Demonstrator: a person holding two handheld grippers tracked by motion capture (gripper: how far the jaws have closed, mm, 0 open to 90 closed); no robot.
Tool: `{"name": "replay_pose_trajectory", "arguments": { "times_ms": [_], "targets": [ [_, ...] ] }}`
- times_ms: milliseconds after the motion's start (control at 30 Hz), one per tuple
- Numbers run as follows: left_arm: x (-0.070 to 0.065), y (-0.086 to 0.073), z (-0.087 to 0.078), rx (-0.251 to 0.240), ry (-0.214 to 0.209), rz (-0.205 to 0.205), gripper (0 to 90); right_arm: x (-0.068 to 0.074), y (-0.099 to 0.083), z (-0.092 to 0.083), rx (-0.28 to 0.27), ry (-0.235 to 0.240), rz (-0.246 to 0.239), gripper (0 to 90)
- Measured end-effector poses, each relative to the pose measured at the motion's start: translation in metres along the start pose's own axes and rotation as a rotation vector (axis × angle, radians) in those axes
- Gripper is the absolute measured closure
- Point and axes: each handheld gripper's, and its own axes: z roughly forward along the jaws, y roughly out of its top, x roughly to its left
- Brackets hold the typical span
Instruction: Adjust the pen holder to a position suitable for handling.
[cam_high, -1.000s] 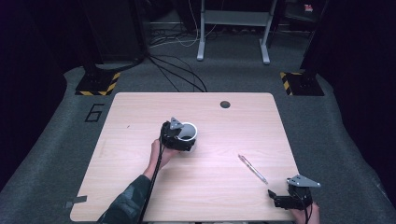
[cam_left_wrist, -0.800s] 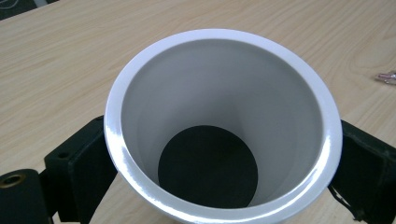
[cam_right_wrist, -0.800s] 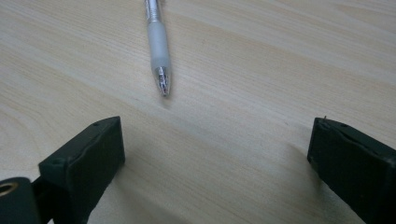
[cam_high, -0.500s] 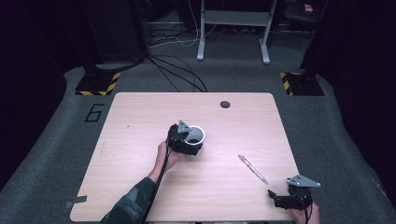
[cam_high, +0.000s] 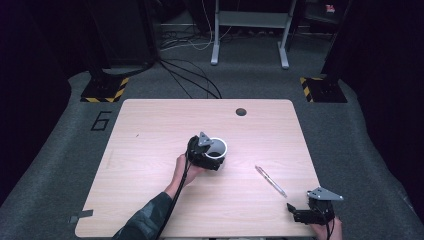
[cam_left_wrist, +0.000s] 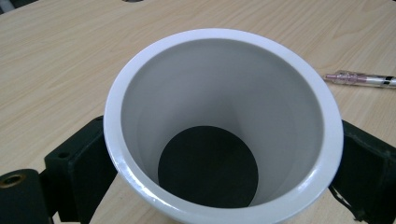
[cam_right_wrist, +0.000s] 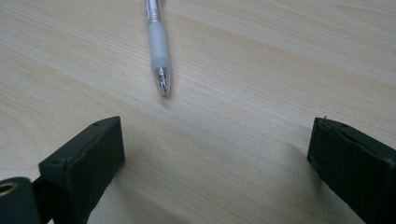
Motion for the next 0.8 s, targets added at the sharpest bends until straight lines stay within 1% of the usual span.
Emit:
{"name": "replay_pose_trajectory", "arguments": {
  "times_ms": [33,67,100,133,200,233,267,300,333,367,400,533,567,633,667,700,767,800],
  "targets": [
    [0.000,0.001,0.000,0.002,0.006,0.014,6.2,0.000,0.000,0.000,0.000,0.000,0.000,3.4],
    [0.000,0.001,0.000,0.002,0.006,0.015,6.1,0.000,0.000,0.000,0.000,0.000,0.000,3.4],
    [0.000,0.000,0.000,-0.008,-0.010,0.005,6.1,0.000,0.000,0.000,0.001,0.000,0.001,3.4],
    [0.000,-0.001,-0.001,-0.015,-0.013,-0.004,5.5,0.000,0.000,0.000,0.000,0.000,0.000,3.4],
    [0.001,-0.002,-0.004,-0.041,-0.024,-0.031,1.1,0.000,0.000,0.000,0.000,0.000,0.000,3.4],
    [0.001,-0.002,-0.007,-0.051,-0.030,-0.035,0.0,0.000,0.000,0.000,0.000,0.000,0.000,3.4],
    [0.002,-0.001,-0.010,-0.061,-0.022,-0.029,0.0,0.000,0.000,0.000,0.000,0.000,0.000,3.4],
    [0.002,-0.001,-0.018,-0.080,-0.026,-0.034,0.0,0.000,0.000,0.000,0.000,0.000,0.000,3.4],
    [0.002,-0.001,-0.018,-0.080,-0.026,-0.034,0.0,0.000,0.000,0.000,0.000,0.000,0.000,3.4],
    [0.003,-0.001,-0.026,-0.082,-0.019,-0.023,0.0,0.000,0.000,0.000,0.000,0.000,0.000,3.4],
    [0.003,-0.001,-0.026,-0.082,-0.019,-0.023,0.0,0.000,0.000,0.000,0.000,0.000,0.000,3.4],
    [0.007,-0.004,-0.045,-0.083,-0.008,-0.017,0.0,0.000,0.000,0.000,0.000,-0.001,0.001,3.5],
    [0.009,-0.007,-0.050,-0.087,-0.001,-0.019,0.0,0.000,0.000,0.000,0.000,-0.001,0.000,3.5],
    [0.011,-0.010,-0.056,-0.073,0.000,-0.019,0.0,0.000,0.000,0.000,0.000,-0.001,0.001,3.5],
    [0.013,-0.013,-0.059,-0.080,0.010,-0.019,0.0,0.000,0.000,0.000,0.000,-0.001,0.001,3.4],
    [0.014,-0.015,-0.062,-0.074,0.009,-0.018,0.0,0.000,0.000,0.000,0.000,-0.001,0.001,3.5],
    [0.016,-0.020,-0.068,-0.069,0.016,-0.029,0.0,0.000,0.000,0.000,0.000,-0.001,0.001,3.5],
    [0.018,-0.023,-0.070,-0.064,0.020,-0.022,0.0,0.000,0.000,0.000,0.000,-0.001,0.001,3.4]
  ]
}}
